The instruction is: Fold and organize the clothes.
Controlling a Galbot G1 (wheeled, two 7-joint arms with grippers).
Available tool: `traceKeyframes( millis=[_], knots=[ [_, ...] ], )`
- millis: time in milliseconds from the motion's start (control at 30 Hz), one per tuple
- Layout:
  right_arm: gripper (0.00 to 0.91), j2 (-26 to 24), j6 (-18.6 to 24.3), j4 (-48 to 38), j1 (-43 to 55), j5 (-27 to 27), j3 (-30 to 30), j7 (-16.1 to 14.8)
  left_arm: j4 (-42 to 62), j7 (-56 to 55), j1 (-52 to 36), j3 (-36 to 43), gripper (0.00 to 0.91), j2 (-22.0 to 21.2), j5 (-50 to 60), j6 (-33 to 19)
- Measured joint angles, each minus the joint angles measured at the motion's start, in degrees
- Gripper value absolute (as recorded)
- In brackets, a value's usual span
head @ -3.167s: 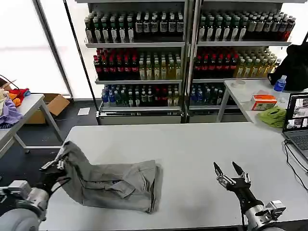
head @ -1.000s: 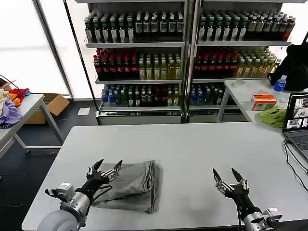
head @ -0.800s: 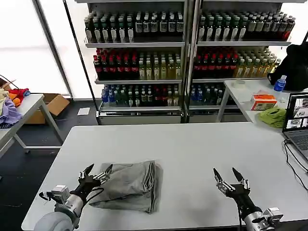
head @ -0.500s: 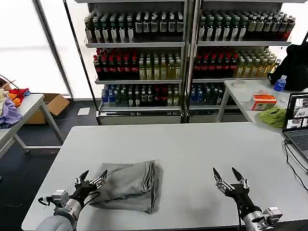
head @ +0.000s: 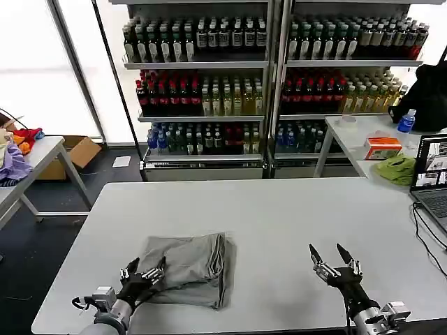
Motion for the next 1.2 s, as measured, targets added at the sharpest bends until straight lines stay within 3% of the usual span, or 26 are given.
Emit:
traceKeyframes(
  millis=[33,67,100,867,1200],
  knots=[
    [0.907,0.0,0.0,0.0,0.1,0.0,0.0,0.0,-0.1,0.0,0.0,0.3,0.464,-0.4,0.3,0.0],
    [0.907,0.1,0.0,0.1,0.1,0.0,-0.1,0.0,-0.2,0.0,0.0,0.7,0.111,-0.8,0.5,0.0],
    [0.907,0.1,0.0,0.1,0.2,0.0,-0.1,0.0,-0.3,0.0,0.0,0.9,0.050,-1.1,0.7,0.0],
    [0.907,0.1,0.5,-0.2,0.1,0.1,-0.2,0.2,-1.7,-1.6,1.4,0.4,0.030,-6.2,-0.3,-2.1],
    [0.907,-0.1,0.8,-0.8,0.6,0.8,0.1,0.4,-5.5,-0.5,4.1,-6.7,0.030,-4.3,-5.8,-0.8]
  ],
)
